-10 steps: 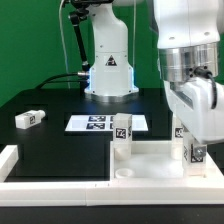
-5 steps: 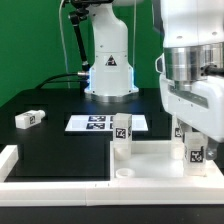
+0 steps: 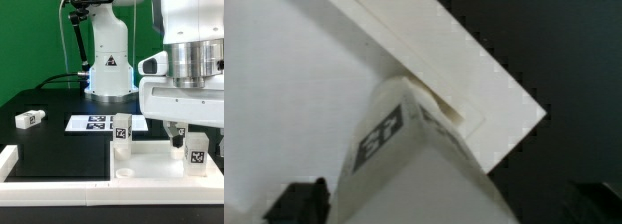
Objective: Assemble square table
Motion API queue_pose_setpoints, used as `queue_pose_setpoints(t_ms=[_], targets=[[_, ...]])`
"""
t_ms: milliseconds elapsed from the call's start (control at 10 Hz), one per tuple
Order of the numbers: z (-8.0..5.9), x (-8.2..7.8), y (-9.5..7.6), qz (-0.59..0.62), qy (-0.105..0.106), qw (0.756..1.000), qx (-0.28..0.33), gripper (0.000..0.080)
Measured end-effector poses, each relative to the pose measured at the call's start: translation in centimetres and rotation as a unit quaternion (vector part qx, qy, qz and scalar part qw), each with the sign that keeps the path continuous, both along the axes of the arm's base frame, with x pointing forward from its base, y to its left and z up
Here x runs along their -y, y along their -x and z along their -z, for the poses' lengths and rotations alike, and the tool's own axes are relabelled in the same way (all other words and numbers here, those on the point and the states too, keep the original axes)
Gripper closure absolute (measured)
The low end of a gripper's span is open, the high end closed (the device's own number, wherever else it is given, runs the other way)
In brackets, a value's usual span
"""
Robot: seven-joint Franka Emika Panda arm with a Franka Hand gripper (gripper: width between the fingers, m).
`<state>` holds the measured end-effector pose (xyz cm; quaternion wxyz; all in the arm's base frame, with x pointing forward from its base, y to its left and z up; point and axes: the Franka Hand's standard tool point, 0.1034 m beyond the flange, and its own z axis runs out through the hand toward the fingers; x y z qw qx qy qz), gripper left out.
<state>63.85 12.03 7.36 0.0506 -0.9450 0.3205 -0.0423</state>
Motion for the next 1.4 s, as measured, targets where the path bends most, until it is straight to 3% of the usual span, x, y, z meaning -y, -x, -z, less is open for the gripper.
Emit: queue_pose_setpoints(t_ms=[200,300,400,500,600,700,800,1200,1400], targets=[[0.4,-0.2,-0.2,-0.224,0.043,0.973,0.019,0.0150],[0.4,0.0,-0.3,-0.266,0.049,0.963,0.021,0.0150],[0.4,0.0,-0.3,-0.241,0.046,0.969,0.020,0.0150],[0.4,0.0,-0.3,-0.233,0.046,0.971,0.019,0.0242],[0.4,0.0,-0.3,-0.233,0.046,0.971,0.019,0.0242],[0.4,0.0,-0.3,-0.196,0.041,0.980,0.018,0.0441],[0.4,0.3,-0.3,-0.150,0.037,0.988,0.015,0.0507],[0.6,1.0,0.0,0.089,0.015,0.996,-0.006,0.0507],[0.6,1.2,0.5,0.279,-0.013,0.960,-0.035,0.0508]])
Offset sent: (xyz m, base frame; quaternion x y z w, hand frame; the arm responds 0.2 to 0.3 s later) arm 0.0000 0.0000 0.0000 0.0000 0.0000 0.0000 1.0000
